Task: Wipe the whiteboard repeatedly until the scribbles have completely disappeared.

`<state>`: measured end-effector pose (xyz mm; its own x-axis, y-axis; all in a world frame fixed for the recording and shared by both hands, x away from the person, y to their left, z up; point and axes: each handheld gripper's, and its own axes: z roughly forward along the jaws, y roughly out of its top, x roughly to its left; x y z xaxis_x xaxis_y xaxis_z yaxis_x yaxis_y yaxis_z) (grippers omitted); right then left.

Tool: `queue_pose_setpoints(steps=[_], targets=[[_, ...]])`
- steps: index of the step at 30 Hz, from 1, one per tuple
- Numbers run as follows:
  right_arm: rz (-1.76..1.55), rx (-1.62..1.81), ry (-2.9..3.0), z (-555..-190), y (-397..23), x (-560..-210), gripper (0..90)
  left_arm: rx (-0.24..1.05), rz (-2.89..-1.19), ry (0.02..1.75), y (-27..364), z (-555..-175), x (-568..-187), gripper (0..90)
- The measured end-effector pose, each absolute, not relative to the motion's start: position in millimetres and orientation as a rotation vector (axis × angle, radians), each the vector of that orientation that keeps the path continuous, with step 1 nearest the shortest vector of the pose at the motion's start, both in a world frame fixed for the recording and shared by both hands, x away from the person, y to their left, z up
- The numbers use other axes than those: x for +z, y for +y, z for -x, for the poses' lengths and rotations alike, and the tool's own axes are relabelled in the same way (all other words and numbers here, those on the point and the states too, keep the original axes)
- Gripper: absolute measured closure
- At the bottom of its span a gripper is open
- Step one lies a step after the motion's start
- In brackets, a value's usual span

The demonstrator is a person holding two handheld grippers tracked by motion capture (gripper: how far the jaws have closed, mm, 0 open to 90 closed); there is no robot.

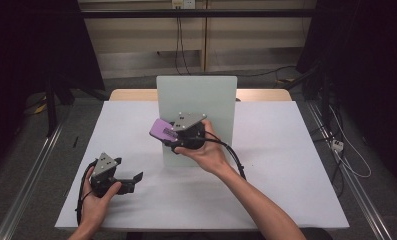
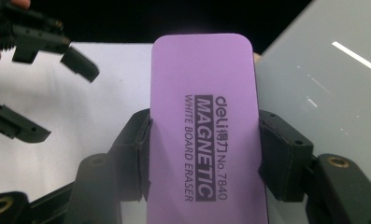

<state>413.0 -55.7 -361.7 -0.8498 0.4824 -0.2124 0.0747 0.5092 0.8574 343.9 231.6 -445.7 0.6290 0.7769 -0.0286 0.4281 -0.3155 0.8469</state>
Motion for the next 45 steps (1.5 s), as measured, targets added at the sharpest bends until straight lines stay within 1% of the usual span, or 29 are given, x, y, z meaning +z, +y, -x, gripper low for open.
queue_pose_setpoints(steps=[6, 10, 21, 36, 40, 45], targets=[[-0.501, 1.326, 2.249, -414.4, -77.7, -346.1, 42.1, 0.487, -1.945, 0.955, 230.8, -343.6, -445.8, 5.3], [-0.506, 1.324, 2.229, -412.6, -86.2, -345.6, 42.1, 0.488, -1.943, 0.957, 230.3, -343.4, -446.0, 5.2], [-0.522, 1.290, 2.276, -397.5, -99.5, -375.4, 42.1, 0.494, -1.948, 0.954, 229.9, -343.1, -445.8, 5.2], [-0.512, 1.207, 2.408, -381.9, -98.2, -415.8, 42.1, 0.492, -1.942, 0.960, 230.6, -343.3, -445.9, 5.2], [-0.506, 1.190, 2.432, -380.4, -95.7, -420.9, 42.1, 0.492, -1.944, 0.956, 230.5, -343.1, -445.5, 5.2], [-0.511, 1.195, 2.431, -381.9, -97.6, -416.6, 42.1, 0.495, -1.947, 0.957, 231.9, -343.3, -445.4, 5.2]])
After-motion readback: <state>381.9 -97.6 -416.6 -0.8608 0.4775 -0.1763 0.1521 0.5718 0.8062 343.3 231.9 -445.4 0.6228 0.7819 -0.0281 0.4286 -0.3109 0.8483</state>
